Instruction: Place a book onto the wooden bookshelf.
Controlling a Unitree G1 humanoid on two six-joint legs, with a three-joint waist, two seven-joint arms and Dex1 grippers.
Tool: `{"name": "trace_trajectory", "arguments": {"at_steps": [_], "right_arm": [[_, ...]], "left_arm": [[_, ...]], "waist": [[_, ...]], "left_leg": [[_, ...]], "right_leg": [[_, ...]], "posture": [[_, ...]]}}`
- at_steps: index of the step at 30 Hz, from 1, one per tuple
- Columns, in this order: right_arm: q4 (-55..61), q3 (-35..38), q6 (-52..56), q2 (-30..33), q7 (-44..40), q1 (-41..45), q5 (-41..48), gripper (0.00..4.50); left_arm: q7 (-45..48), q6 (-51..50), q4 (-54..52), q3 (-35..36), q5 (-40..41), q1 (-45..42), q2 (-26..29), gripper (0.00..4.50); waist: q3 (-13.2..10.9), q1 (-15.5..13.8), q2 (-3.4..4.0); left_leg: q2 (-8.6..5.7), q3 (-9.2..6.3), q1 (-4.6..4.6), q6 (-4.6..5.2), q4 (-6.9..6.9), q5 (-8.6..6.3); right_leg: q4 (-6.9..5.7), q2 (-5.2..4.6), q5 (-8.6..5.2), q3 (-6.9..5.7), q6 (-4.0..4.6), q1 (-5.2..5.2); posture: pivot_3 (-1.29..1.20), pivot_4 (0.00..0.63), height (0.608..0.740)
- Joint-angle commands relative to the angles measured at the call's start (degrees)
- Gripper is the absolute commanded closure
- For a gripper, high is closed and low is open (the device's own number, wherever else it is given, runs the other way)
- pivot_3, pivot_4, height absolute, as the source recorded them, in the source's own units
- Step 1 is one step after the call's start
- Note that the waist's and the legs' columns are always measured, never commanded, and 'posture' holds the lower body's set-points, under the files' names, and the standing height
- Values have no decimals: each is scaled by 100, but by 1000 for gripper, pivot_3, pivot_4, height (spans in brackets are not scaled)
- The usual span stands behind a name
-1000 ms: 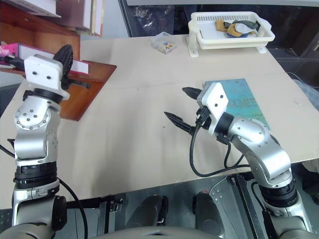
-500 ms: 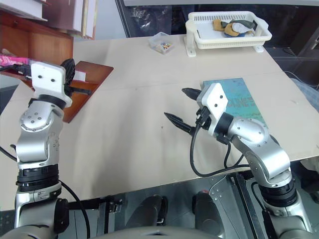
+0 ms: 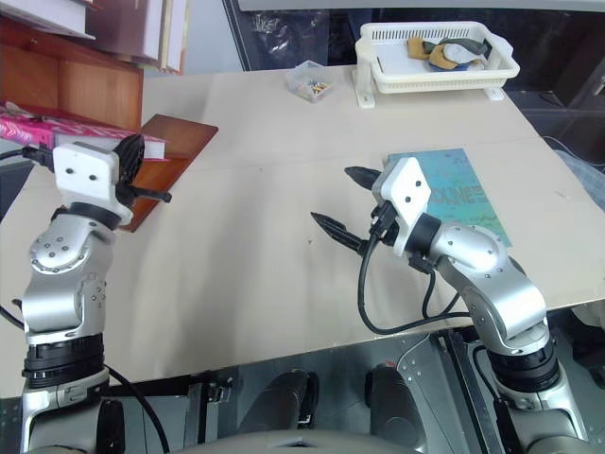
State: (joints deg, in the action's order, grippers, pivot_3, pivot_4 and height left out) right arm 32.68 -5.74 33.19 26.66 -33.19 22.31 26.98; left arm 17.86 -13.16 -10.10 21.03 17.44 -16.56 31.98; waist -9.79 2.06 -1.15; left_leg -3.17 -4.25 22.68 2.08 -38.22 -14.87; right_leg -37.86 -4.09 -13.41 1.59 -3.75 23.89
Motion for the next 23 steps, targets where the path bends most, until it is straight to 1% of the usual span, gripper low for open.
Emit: {"name": "trace_trajectory", "arguments": {"at_steps": [1, 3, 4, 5, 6, 7, 8, 9, 11, 12, 15, 16, 20, 23], "right_arm": [[201, 148, -100, 31, 3, 2, 27, 0], [216, 169, -75, 68, -4, -42, 33, 0], [235, 184, -52, 86, -1, -68, 44, 0], [253, 208, -18, 130, -9, -112, 57, 0], [277, 240, 15, 177, -2, -166, 59, 0], [314, 280, 69, 232, 8, -240, 81, 0], [362, 312, 107, 308, -2, -334, 95, 0], [426, 345, 141, 383, -7, -443, 104, 0], [588, 416, 195, 546, -4, -717, 76, 0], [681, 466, 231, 634, 12, -864, 59, 0], [1048, 767, 379, 855, 63, -1428, 157, 0], [1182, 894, 427, 926, 55, -1634, 214, 0], [1648, 1410, 622, 1163, 73, -2363, 430, 0], [1857, 1694, 723, 1225, 114, -2681, 601, 0]], "left_arm": [[387, 120, -396, 153, 452, 104, -31, 4477], [692, -12, -560, 80, 772, 232, -53, 4477], [824, -136, -643, 69, 987, 283, -70, 4477], [997, -265, -749, 19, 1182, 346, -59, 3979], [1159, -455, -855, -38, 1405, 416, -36, 3788], [1328, -568, -947, -102, 1537, 497, 10, 3423], [1509, -728, -1012, -178, 1679, 582, 76, 2899], [1646, -852, -1052, -240, 1753, 672, 145, 2669], [1879, -1009, -1073, -330, 1779, 844, 297, 2009], [1967, -1097, -1055, -342, 1791, 926, 391, 1516], [2192, -1260, -1002, -247, 1682, 1314, 680, 286], [2239, -1283, -1024, -192, 1668, 1448, 745, 62], [2550, -1235, -1011, 337, 1737, 2085, 1027, 62], [2746, -1187, -966, 655, 1714, 2435, 1161, 62]], "waist": [[0, -20, -1], [0, -42, -1], [0, -109, -1], [-1, -119, -1], [-1, -129, -1], [0, -137, -1], [-1, -147, -1], [0, -148, -1], [-1, -146, -1], [-1, -145, -1], [-2, -131, 1], [-2, -132, 2], [-3, -134, 3], [-3, -142, 3]], "left_leg": [[0, -1, 4, 0, 0, 0], [-2, -3, 7, 0, -1, 0], [-3, -3, 8, 0, -1, 0], [-4, -4, 9, 0, 0, 0], [-5, -4, 9, 0, -1, 0], [-4, -4, 10, 0, 0, 0], [-4, -5, 10, 0, 0, 0], [-5, -6, 12, 0, 0, 0], [-6, -7, 12, 0, 0, 0], [-5, -7, 12, 1, 1, -1], [-2, -7, 11, 6, 1, -3], [0, -7, 10, 7, 3, -4], [1, -7, 10, 9, 6, -5], [3, -9, 8, 11, 5, -7]], "right_leg": [[2, 0, 0, -2, 0, 0], [5, -2, 0, -5, 0, 0], [7, -3, 0, -5, 0, 0], [10, -4, 0, -6, 0, 0], [10, -4, 0, -6, 0, 0], [10, -5, 0, -6, 0, -1], [12, -5, 0, -7, 0, -2], [15, -5, 0, -10, 0, -3], [16, -4, 0, -10, 0, -4], [18, -4, 0, -9, 0, -4], [17, -2, -1, -9, 1, -5], [18, -1, -1, -9, 1, -4], [25, -4, -2, -8, 1, -9], [29, -6, -2, -11, 2, -14]], "posture": [[0, 150, 740], [0, 150, 740], [0, 150, 740], [0, 150, 740], [0, 150, 740], [0, 150, 740], [0, 150, 740], [0, 150, 740], [0, 150, 740], [0, 150, 740], [0, 150, 740], [0, 150, 740], [0, 150, 740], [0, 150, 740]]}}
